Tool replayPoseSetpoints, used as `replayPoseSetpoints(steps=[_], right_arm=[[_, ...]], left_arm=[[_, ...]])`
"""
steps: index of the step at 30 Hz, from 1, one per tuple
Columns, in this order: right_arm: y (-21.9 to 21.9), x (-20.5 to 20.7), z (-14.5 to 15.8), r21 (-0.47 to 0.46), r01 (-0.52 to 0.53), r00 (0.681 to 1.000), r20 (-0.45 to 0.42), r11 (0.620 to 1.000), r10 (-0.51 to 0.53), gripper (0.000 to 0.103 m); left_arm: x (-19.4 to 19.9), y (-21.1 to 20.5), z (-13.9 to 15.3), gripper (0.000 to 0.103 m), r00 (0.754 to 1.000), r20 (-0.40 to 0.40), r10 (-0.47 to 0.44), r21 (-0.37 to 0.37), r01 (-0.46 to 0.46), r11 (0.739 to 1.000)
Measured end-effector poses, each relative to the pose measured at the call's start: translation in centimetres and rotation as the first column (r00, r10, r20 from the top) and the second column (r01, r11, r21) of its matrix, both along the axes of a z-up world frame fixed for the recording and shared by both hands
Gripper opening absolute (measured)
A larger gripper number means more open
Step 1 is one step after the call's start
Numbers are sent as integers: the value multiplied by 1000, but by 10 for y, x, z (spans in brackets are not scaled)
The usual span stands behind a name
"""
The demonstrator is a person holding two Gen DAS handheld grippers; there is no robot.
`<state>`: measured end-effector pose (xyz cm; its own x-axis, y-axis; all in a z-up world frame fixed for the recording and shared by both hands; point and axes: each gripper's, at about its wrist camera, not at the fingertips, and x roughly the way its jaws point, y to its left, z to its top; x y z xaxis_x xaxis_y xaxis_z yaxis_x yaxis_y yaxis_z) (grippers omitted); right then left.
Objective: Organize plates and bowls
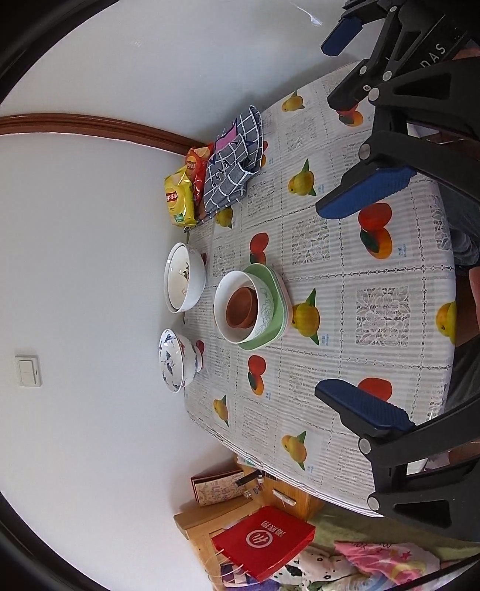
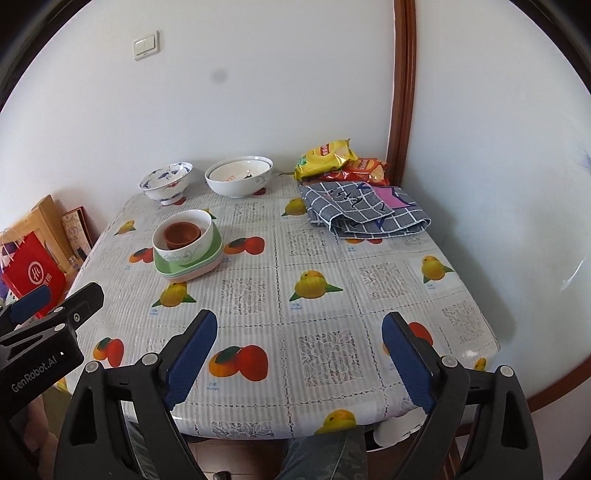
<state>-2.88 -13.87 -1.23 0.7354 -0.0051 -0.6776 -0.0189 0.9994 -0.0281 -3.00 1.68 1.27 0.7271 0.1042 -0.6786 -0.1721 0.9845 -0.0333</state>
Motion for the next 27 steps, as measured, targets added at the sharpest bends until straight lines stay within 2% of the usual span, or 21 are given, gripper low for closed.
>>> replayPoseSetpoints(steps=[27], right_arm=[[-8,-5,2,7,28,1000,1,1000,-28,90]], left_arm=[[-3,-6,-2,88,1000,-5,-16,-2,16,1000]])
